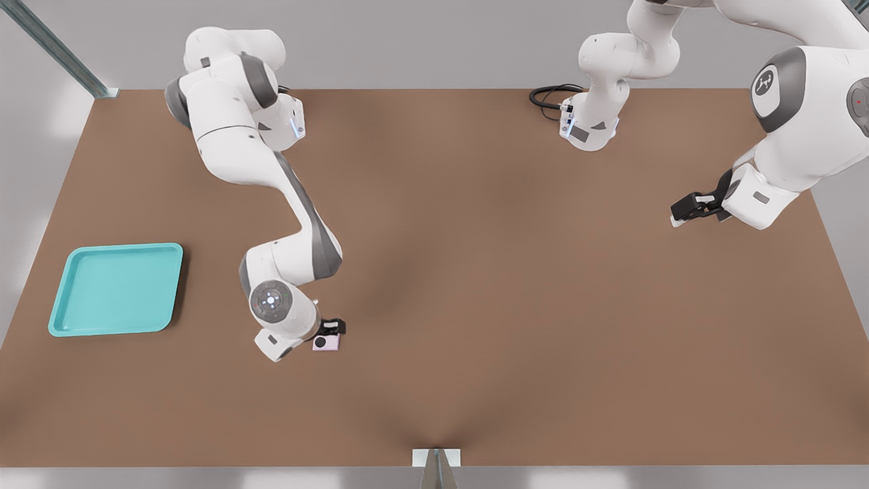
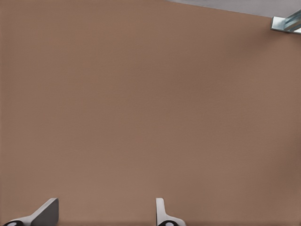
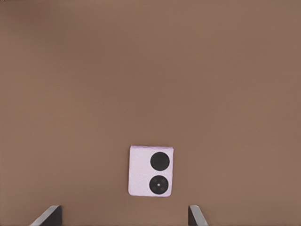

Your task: Keep left arm still and place phone on the tray with right arm

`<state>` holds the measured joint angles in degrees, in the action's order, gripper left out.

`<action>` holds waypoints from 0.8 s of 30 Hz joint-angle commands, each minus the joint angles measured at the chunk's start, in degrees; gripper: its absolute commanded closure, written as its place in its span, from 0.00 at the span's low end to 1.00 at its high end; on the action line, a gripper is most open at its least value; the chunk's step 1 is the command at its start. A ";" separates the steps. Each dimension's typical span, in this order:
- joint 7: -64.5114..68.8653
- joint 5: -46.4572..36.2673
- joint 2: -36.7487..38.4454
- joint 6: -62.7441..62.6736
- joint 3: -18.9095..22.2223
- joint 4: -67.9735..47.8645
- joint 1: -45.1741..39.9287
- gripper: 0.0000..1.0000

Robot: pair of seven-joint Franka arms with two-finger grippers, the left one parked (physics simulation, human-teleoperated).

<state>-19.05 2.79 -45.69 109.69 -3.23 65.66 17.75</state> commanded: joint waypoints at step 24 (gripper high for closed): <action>8.24 -2.70 -5.02 18.27 0.86 10.28 -1.05 0.00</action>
<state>-21.17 0.20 -50.66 126.34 -2.37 75.96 16.63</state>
